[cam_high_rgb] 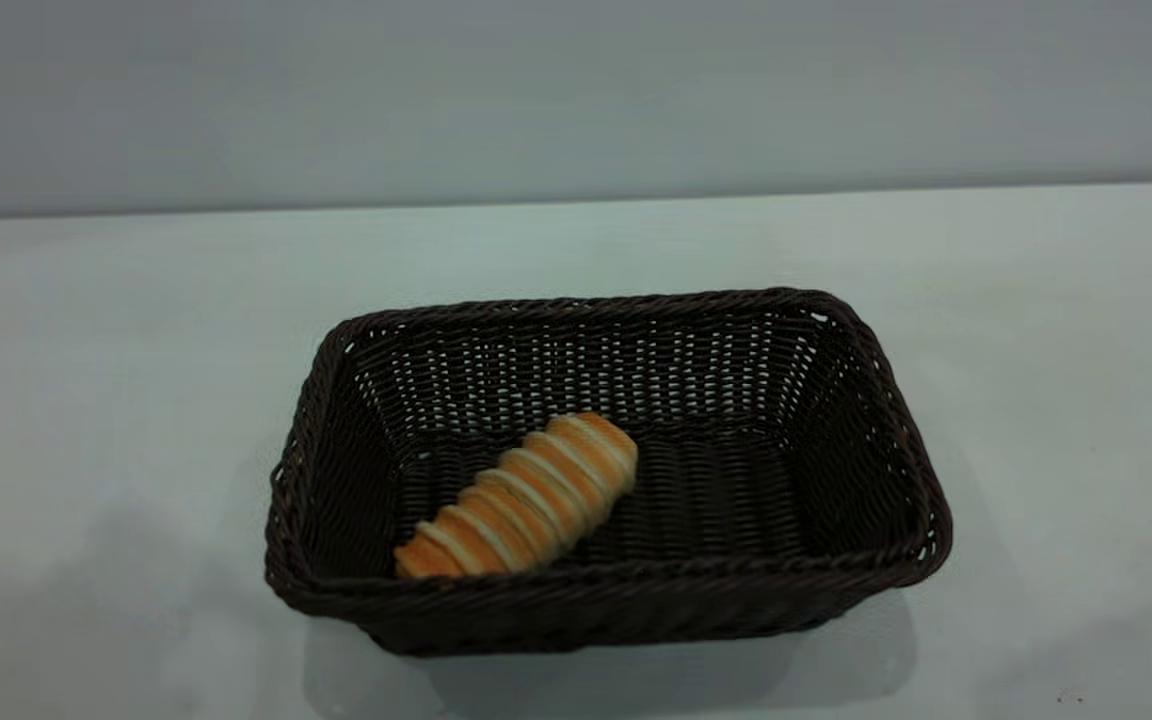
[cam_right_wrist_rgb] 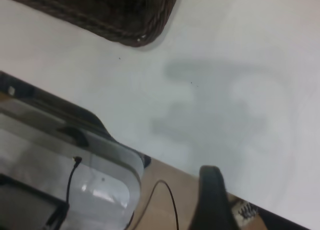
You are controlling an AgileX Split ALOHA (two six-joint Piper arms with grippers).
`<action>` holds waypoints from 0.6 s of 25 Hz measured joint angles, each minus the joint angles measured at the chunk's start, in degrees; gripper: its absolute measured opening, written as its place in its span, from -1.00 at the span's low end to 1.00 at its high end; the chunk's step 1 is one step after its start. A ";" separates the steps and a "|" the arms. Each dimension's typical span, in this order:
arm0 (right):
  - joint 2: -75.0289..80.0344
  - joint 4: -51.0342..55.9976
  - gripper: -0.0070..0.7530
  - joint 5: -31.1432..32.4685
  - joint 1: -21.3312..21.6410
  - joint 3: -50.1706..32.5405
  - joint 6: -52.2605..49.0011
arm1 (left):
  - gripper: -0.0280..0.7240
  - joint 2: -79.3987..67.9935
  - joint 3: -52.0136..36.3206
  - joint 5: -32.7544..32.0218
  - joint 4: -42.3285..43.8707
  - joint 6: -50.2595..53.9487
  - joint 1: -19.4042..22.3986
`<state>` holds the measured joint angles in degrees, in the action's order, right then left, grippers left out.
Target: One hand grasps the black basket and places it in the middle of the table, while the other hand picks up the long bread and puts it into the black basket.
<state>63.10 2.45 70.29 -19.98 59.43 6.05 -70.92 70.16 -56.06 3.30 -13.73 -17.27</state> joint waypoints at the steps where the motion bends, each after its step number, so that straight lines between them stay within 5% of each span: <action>1: -1.28 0.24 0.51 0.06 0.00 -0.21 -0.06 | 0.28 2.48 -1.95 -0.48 -0.04 0.00 0.00; 15: -28.25 4.92 0.51 0.76 0.00 -13.73 -0.07 | 0.28 36.36 -28.04 -5.32 -0.04 7.05 0.00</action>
<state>34.84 7.36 71.05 -19.98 45.70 5.97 -34.56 42.11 -61.38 3.26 -6.67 -17.27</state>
